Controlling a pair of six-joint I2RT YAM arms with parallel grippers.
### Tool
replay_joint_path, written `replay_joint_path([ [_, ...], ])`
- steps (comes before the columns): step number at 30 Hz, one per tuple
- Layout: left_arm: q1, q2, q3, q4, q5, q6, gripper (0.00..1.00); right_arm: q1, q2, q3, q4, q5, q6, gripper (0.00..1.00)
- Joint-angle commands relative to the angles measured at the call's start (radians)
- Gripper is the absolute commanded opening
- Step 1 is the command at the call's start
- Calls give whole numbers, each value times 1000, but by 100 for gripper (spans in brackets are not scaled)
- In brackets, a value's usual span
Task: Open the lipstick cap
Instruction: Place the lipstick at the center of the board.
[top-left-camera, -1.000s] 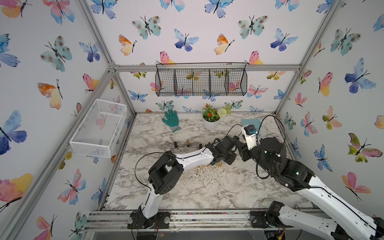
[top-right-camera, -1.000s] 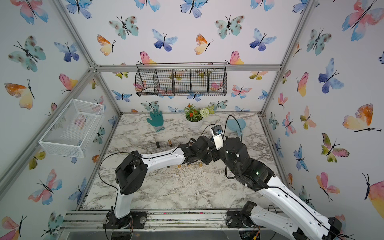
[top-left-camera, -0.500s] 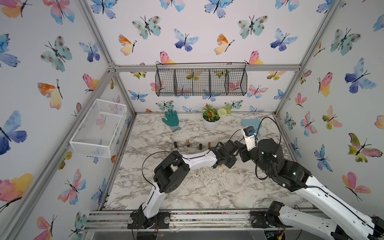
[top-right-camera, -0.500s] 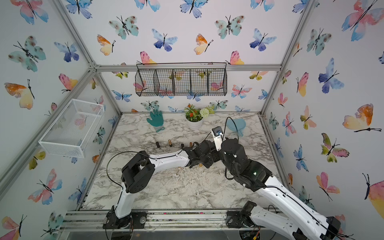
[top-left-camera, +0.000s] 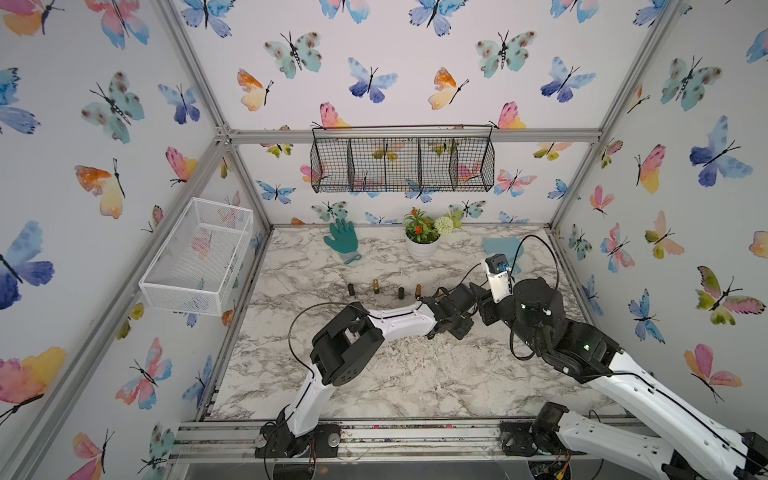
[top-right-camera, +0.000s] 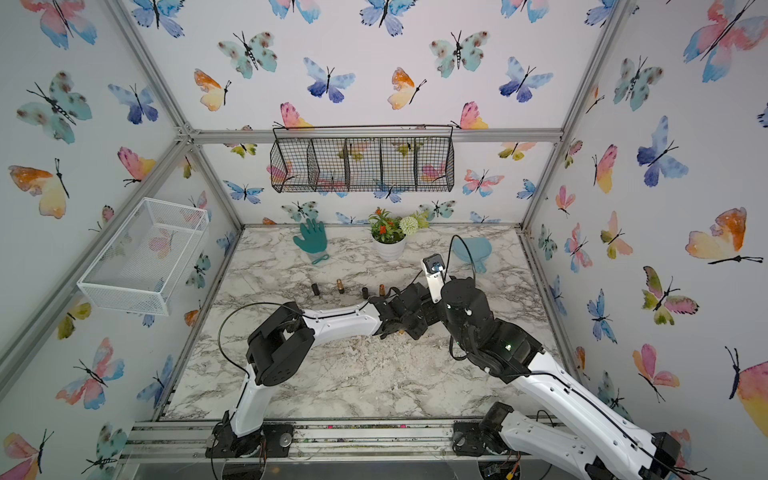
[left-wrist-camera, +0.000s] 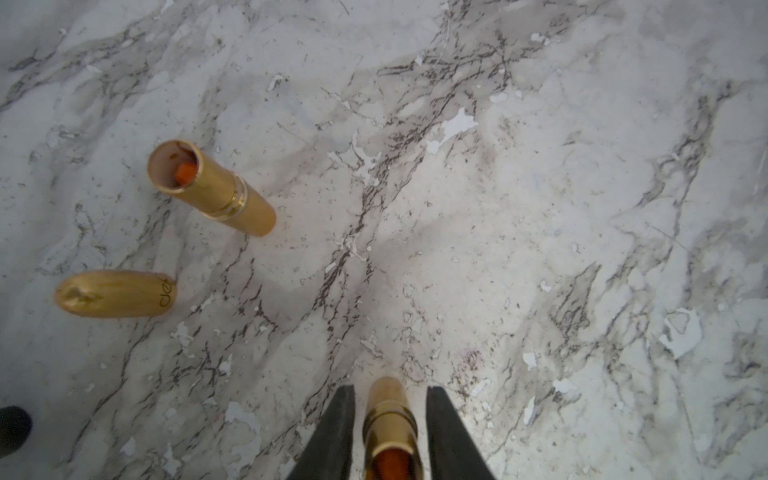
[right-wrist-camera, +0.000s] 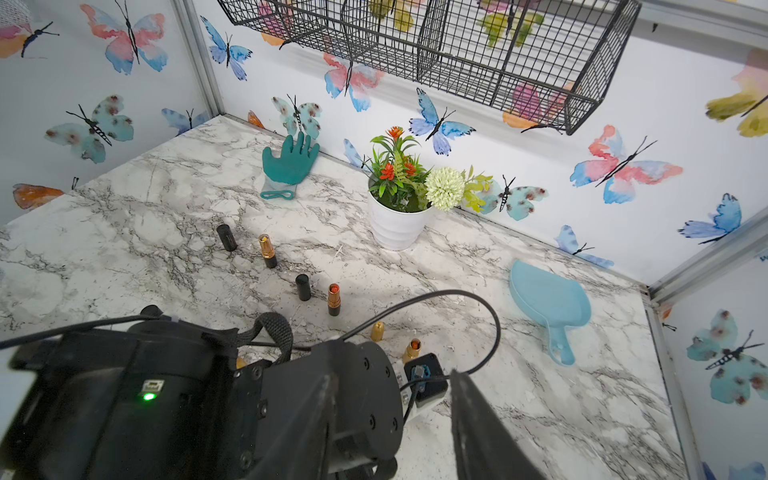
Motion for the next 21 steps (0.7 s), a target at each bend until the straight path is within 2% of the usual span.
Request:
replay_joint_path([
  [1,-4,-13,3,-12,-16,-9,44,-2,-16,0,19,36,1,47],
  [5,-1,-50,18,-21,-22,-12,52,-2,-32,2,40,39,-15,48],
  [9,21,-118,20,-43,-24,-39,54,-2,-27,-3,67,24,-17,48],
  [15,137,-258,-22,-43,97,-119,58,-1,28,-33,170,11,-26,48],
  [17,174,-291,-26,-50,112,-127,61,-2,72,-28,213,7,-48,51],
  [21,255,-358,-40,-63,126,-150,86,-2,179,9,277,67,-53,71],
])
